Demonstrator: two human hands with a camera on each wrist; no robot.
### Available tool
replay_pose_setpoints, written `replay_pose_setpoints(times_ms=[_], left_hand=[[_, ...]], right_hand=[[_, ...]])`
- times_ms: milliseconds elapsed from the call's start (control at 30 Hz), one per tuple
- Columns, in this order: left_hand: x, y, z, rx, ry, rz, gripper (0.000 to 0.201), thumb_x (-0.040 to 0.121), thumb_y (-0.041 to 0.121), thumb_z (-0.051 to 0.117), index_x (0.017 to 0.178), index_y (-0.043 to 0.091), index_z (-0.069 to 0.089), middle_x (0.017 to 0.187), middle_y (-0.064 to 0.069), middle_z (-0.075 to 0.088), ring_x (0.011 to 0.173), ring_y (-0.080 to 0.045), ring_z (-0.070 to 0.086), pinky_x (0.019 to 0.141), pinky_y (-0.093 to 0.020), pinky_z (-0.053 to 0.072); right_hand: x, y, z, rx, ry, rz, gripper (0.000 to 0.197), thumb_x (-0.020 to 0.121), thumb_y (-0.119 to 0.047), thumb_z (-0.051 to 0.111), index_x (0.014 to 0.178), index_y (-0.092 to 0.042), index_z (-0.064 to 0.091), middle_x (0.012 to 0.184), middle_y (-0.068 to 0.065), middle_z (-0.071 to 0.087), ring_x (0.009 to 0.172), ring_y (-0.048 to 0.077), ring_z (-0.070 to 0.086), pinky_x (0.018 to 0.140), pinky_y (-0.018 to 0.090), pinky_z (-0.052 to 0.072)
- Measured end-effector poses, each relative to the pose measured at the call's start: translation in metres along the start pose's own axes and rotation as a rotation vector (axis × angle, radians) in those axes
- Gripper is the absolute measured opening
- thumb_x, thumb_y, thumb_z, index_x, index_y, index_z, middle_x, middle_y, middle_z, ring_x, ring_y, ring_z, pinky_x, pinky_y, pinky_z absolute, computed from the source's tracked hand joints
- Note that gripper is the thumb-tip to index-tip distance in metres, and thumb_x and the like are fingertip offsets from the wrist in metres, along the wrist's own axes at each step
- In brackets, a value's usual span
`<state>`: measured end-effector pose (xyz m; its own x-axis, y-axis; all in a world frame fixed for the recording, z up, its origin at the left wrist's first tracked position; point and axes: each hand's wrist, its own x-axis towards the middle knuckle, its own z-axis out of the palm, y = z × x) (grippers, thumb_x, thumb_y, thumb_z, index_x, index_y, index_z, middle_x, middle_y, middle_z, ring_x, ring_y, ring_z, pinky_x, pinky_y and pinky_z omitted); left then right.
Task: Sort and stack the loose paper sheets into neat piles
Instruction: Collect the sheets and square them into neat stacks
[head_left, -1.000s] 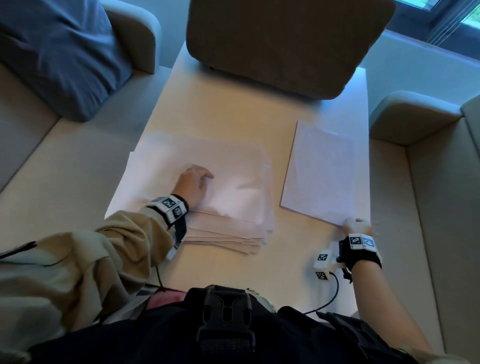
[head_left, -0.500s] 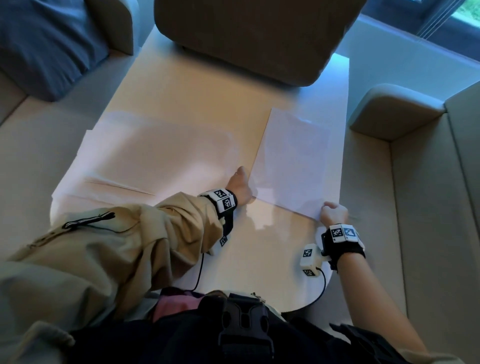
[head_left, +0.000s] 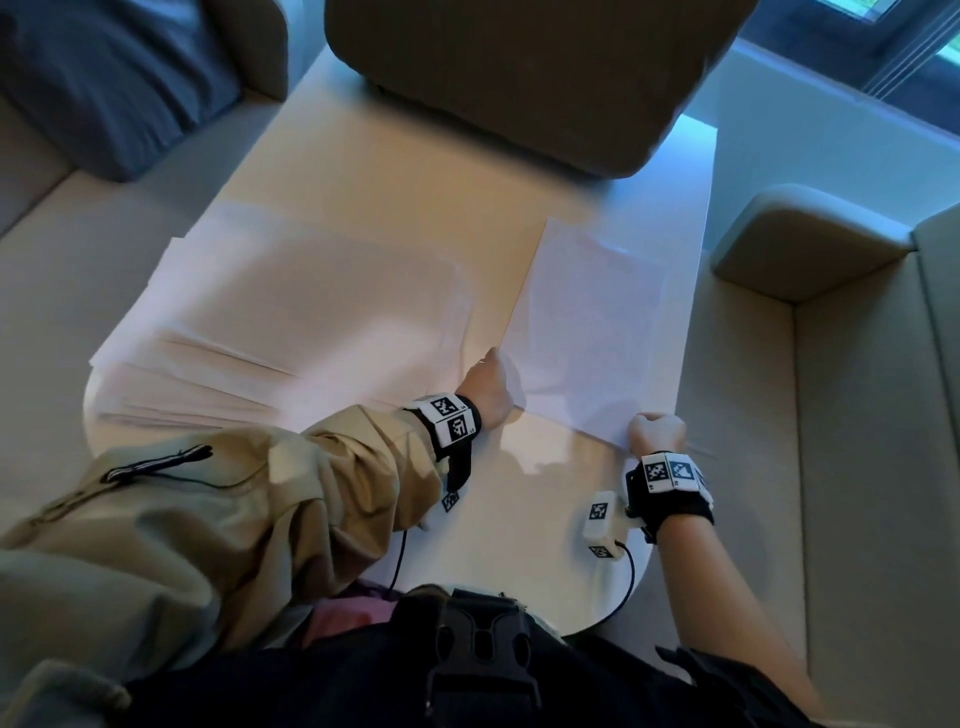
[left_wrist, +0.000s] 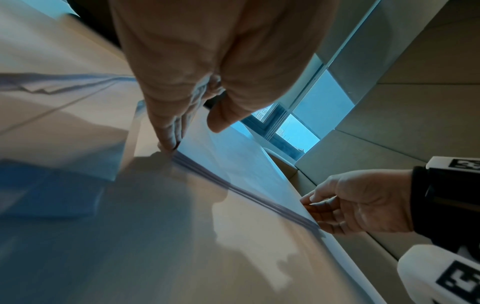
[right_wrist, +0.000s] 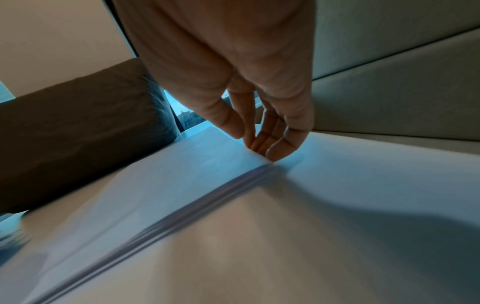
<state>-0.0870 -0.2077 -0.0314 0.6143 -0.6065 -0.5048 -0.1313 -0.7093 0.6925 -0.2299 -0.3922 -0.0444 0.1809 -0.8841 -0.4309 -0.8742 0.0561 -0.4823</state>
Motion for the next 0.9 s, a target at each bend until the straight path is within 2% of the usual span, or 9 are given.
replay_pose_setpoints(times_ms=[133, 267, 367, 467, 533, 633, 733, 833, 900], left_hand=[[0.0, -0.004, -0.003, 0.003, 0.008, 0.021, 0.045, 0.088, -0.003, 0.039, 0.132, -0.006, 0.03, 0.126, -0.026, 0.046, 0.117, -0.039, 0.045, 0.088, -0.033, 0.037], [-0.005, -0.008, -0.01, 0.014, -0.026, 0.052, 0.056, 0.09, 0.0, 0.038, 0.144, 0.002, 0.022, 0.135, -0.021, 0.044, 0.124, -0.037, 0.043, 0.094, -0.033, 0.037], [-0.011, -0.009, -0.014, 0.041, -0.017, 0.095, 0.048, 0.089, 0.0, 0.04, 0.136, -0.001, 0.033, 0.127, -0.022, 0.049, 0.117, -0.037, 0.047, 0.089, -0.033, 0.039], [-0.022, -0.015, -0.024, -0.063, 0.143, 0.2, 0.037, 0.088, 0.0, 0.044, 0.125, 0.0, 0.049, 0.119, -0.018, 0.057, 0.109, -0.029, 0.056, 0.093, -0.033, 0.044], [-0.032, -0.026, -0.034, -0.2, 0.279, 0.273, 0.032, 0.086, -0.003, 0.047, 0.115, 0.005, 0.059, 0.114, -0.01, 0.063, 0.101, -0.02, 0.062, 0.091, -0.023, 0.048], [-0.041, -0.053, -0.057, -0.072, 0.331, 0.307, 0.032, 0.081, -0.004, 0.053, 0.108, 0.008, 0.064, 0.116, -0.007, 0.062, 0.105, -0.018, 0.059, 0.09, -0.017, 0.042], [-0.047, -0.089, -0.082, 0.288, 0.184, 0.229, 0.05, 0.076, 0.01, 0.063, 0.125, 0.012, 0.056, 0.141, -0.008, 0.044, 0.13, -0.022, 0.04, 0.107, -0.024, 0.028], [-0.055, -0.11, -0.1, 0.516, 0.104, 0.196, 0.075, 0.073, 0.026, 0.069, 0.141, 0.013, 0.039, 0.154, -0.009, 0.023, 0.142, -0.022, 0.021, 0.115, -0.03, 0.022], [-0.056, -0.114, -0.109, 0.609, 0.052, 0.228, 0.081, 0.073, 0.033, 0.073, 0.143, 0.013, 0.036, 0.156, -0.008, 0.018, 0.143, -0.021, 0.019, 0.114, -0.03, 0.022]], right_hand=[[-0.004, -0.003, -0.005, -0.032, -0.009, -0.007, 0.032, 0.088, -0.009, 0.049, 0.113, -0.006, 0.068, 0.115, 0.019, 0.066, 0.109, 0.037, 0.059, 0.091, 0.033, 0.046], [-0.005, -0.004, -0.005, -0.052, -0.025, -0.042, 0.032, 0.09, -0.016, 0.051, 0.117, -0.004, 0.066, 0.121, 0.017, 0.063, 0.114, 0.035, 0.057, 0.095, 0.033, 0.044], [-0.009, -0.008, -0.002, -0.059, 0.0, -0.048, 0.034, 0.089, -0.017, 0.053, 0.119, -0.002, 0.062, 0.125, 0.019, 0.059, 0.116, 0.036, 0.054, 0.099, 0.035, 0.041], [-0.022, -0.015, 0.003, 0.005, 0.093, -0.123, 0.034, 0.089, -0.017, 0.052, 0.12, -0.007, 0.058, 0.124, 0.017, 0.058, 0.113, 0.033, 0.055, 0.096, 0.035, 0.042], [-0.036, -0.019, 0.01, 0.056, 0.078, -0.211, 0.03, 0.088, -0.015, 0.053, 0.116, -0.008, 0.061, 0.116, 0.014, 0.064, 0.109, 0.03, 0.058, 0.095, 0.034, 0.043], [-0.056, -0.022, 0.032, 0.068, -0.093, -0.323, 0.024, 0.086, -0.013, 0.058, 0.109, -0.011, 0.066, 0.099, 0.009, 0.071, 0.095, 0.028, 0.066, 0.092, 0.035, 0.049], [-0.08, -0.028, 0.053, 0.114, -0.344, -0.396, 0.015, 0.087, -0.008, 0.06, 0.101, -0.012, 0.065, 0.08, -0.002, 0.068, 0.071, 0.019, 0.066, 0.066, 0.025, 0.049], [-0.106, -0.044, 0.069, 0.139, -0.54, -0.441, 0.017, 0.09, 0.001, 0.053, 0.101, -0.007, 0.064, 0.084, 0.006, 0.069, 0.06, 0.009, 0.063, 0.054, 0.012, 0.042], [-0.119, -0.054, 0.08, 0.169, -0.602, -0.44, 0.021, 0.09, 0.005, 0.051, 0.104, -0.002, 0.064, 0.089, 0.01, 0.068, 0.055, 0.002, 0.063, 0.052, 0.008, 0.044]])
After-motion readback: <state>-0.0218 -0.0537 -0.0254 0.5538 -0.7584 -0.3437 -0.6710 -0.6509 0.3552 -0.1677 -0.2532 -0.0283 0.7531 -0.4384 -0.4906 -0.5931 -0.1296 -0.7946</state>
